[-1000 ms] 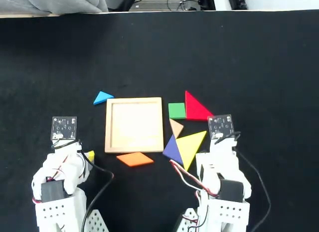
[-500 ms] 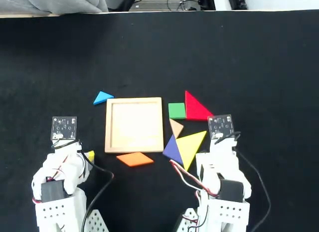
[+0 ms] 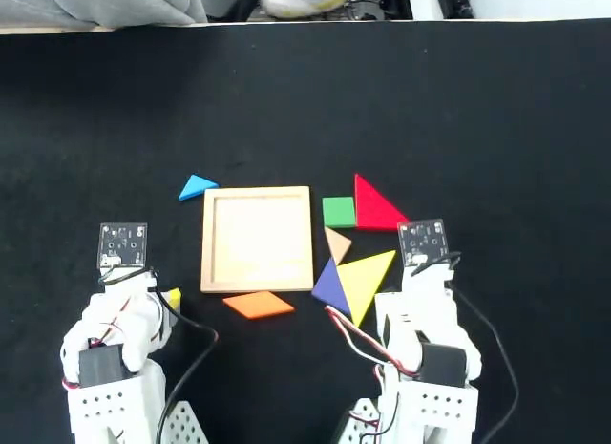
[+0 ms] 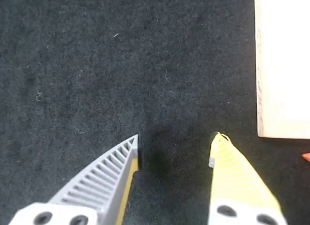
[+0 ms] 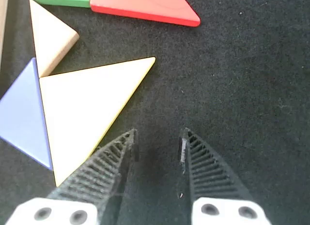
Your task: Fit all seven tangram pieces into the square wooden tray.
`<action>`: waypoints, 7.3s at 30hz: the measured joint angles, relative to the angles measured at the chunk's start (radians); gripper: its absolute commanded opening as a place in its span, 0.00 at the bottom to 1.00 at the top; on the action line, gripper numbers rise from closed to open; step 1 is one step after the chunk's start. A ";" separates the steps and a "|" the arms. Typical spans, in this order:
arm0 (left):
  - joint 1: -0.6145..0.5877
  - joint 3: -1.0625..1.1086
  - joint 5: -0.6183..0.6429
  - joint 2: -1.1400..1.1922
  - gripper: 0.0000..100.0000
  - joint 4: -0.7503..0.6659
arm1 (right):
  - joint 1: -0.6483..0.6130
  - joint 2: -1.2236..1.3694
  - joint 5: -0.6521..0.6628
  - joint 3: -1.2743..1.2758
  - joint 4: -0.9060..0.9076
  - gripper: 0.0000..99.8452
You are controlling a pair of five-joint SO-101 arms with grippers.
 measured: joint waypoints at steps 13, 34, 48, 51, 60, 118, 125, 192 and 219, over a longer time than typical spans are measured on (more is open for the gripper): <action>-0.031 -0.028 0.000 0.000 0.24 -0.298 | 0.000 0.000 0.000 0.000 0.000 0.15; 0.034 -0.034 -0.095 0.000 0.24 -0.506 | -0.261 0.000 0.000 0.000 0.000 0.15; 0.285 -0.252 -0.164 0.000 0.24 -0.117 | -0.293 0.000 0.000 0.000 -0.003 0.15; 0.296 -0.281 -0.164 0.021 0.24 -0.098 | -0.308 0.000 0.000 0.000 -0.061 0.15; 0.247 -0.695 -0.106 0.617 0.24 -0.098 | -0.153 0.000 0.000 0.000 -0.344 0.15; 0.144 -0.450 0.084 0.945 0.24 -0.557 | -0.213 2.018 0.562 -1.335 -0.147 0.39; 0.144 -0.450 0.084 0.945 0.24 -0.557 | -0.213 2.097 0.563 -1.402 -0.153 0.39; 0.144 -0.450 0.084 0.945 0.24 -0.557 | -0.304 2.177 0.218 -1.494 -0.207 0.43; 0.144 -0.450 0.084 0.945 0.24 -0.557 | -0.331 2.205 0.068 -1.519 -0.210 0.40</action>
